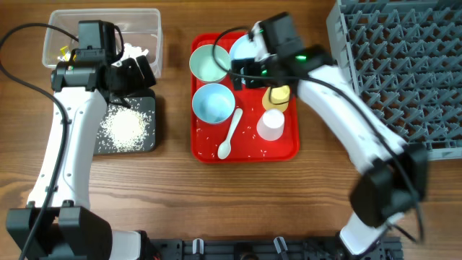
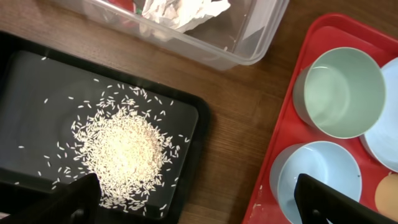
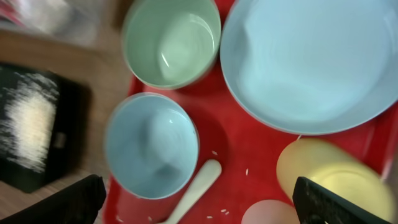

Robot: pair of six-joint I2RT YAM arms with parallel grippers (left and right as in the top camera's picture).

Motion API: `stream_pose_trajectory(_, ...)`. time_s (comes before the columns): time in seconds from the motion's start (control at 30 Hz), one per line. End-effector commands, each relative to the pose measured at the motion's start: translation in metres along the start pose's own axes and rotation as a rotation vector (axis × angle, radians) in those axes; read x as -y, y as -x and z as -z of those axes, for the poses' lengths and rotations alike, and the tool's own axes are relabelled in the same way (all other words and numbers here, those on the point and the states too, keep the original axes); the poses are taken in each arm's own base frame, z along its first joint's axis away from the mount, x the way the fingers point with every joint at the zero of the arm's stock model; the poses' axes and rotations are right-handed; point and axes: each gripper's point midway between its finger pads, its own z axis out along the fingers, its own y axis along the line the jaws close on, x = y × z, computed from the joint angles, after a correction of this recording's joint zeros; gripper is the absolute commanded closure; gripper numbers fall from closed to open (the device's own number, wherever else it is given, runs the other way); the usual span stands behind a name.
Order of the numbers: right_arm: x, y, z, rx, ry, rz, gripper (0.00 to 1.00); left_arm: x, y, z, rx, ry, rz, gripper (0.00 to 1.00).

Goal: Sort waste into correct bins and load items into the dishwasher rack
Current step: 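Grasp the light-blue plate on the red tray with the right gripper, then carry the light-blue plate with the right gripper to the dishwasher rack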

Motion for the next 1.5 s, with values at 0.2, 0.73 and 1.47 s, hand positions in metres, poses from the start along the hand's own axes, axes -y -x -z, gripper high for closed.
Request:
stream_pose_trajectory(0.2,-0.005,-0.035,-0.085,-0.173,-0.032,0.171,0.16,-0.006,-0.019,-0.041,-0.122,0.037,0.018,0.00)
stream_pose_trajectory(0.73,0.006,-0.056,-0.128,-0.238,-0.058,0.238,0.96,-0.008,-0.027,-0.060,-0.171,0.057,0.016,0.00)
stream_pose_trajectory(1.47,0.237,0.135,0.189,0.578,-1.053,-0.060,0.96,-0.008,-0.027,-0.060,-0.170,0.056,0.016,0.00)
